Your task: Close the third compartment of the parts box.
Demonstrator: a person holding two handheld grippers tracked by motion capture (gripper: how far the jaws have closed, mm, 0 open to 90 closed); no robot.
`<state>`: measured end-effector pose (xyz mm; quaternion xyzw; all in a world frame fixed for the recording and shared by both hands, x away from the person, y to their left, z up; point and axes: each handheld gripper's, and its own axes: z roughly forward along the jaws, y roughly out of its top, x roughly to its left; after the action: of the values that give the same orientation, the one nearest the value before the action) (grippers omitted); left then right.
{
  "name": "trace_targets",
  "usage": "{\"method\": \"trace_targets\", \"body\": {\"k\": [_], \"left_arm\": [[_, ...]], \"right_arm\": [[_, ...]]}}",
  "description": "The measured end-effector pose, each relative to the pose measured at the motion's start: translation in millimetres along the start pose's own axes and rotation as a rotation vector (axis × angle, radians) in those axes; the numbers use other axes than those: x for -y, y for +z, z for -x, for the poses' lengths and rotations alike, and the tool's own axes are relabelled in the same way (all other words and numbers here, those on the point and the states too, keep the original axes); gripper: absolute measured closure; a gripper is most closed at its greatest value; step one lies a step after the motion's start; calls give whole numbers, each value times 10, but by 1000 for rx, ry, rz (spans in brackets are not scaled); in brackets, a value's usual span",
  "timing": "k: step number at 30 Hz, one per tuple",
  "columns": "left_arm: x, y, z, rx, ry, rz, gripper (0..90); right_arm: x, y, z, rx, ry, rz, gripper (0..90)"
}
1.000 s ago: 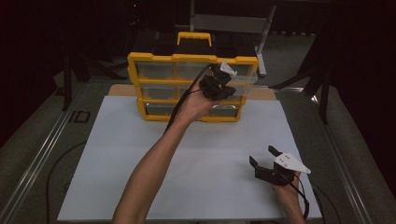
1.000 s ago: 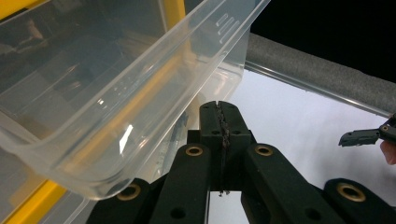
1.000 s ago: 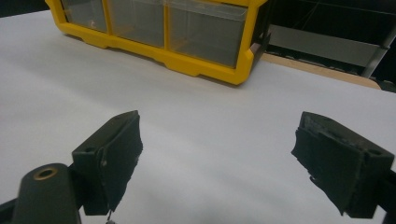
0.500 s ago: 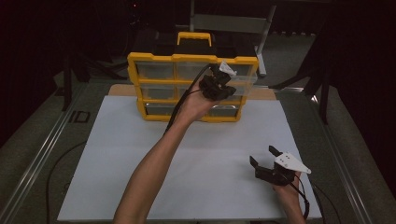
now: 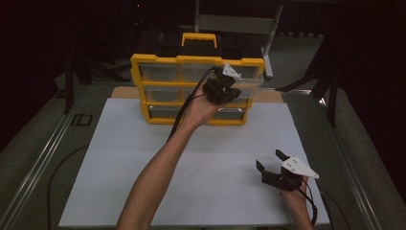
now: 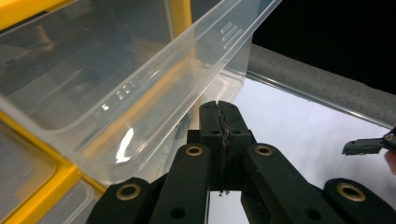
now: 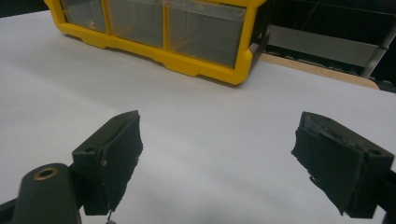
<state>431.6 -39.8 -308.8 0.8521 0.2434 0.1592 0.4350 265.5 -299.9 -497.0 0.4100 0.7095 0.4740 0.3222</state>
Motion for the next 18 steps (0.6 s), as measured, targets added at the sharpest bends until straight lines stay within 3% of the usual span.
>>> {"method": "trace_targets", "body": {"k": [3,18], "left_arm": [[-10,-3,-44,-6,-28,12,900],[-51,58,-105,-26,-41,6,900]], "right_arm": [[0,6,-8,-3,-5,-2,148],[-1,3,-5,-2,-3,1,147]]}}
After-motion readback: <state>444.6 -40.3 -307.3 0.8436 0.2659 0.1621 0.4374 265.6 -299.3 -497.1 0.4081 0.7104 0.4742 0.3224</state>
